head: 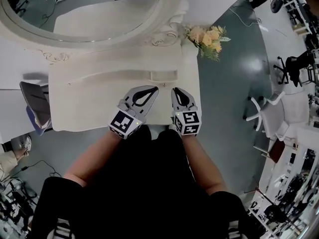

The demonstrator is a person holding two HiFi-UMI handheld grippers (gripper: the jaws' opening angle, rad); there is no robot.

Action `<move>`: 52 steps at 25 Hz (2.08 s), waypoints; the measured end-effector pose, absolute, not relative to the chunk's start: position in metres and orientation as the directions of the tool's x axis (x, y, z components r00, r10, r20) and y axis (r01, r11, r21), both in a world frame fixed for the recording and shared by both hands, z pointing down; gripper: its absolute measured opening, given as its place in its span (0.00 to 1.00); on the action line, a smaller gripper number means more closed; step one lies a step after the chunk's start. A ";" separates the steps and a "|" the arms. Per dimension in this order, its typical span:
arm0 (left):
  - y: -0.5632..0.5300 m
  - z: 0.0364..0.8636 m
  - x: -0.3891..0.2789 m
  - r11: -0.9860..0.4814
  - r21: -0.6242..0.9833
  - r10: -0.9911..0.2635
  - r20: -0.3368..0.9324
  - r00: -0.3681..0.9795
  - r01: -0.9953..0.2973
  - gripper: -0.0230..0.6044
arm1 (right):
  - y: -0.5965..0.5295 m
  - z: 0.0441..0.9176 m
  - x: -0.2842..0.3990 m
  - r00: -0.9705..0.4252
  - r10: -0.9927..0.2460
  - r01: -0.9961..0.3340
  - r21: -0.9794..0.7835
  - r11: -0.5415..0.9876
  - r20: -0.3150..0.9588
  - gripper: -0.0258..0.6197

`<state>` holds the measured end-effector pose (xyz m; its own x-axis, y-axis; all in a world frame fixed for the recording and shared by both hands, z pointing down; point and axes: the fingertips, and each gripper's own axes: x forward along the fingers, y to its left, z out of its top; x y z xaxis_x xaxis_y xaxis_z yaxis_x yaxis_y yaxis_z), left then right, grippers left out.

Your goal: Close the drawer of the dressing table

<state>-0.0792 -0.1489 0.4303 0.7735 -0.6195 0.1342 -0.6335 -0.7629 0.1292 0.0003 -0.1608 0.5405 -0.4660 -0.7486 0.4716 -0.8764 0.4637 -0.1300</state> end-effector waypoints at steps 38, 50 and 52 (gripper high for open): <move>-0.180 0.511 -0.091 -0.783 0.190 -0.568 0.171 0.805 -0.592 0.03 | -0.190 0.695 -0.020 -0.265 -0.626 -0.957 -0.123 0.262 0.733 0.24; -0.183 0.509 -0.095 -0.776 0.188 -0.577 0.175 0.798 -0.602 0.03 | -0.194 0.692 -0.019 -0.273 -0.640 -0.957 -0.136 0.256 0.719 0.19; -0.184 0.509 -0.095 -0.773 0.191 -0.579 0.175 0.796 -0.605 0.03 | -0.198 0.691 -0.020 -0.278 -0.641 -0.956 -0.138 0.260 0.716 0.19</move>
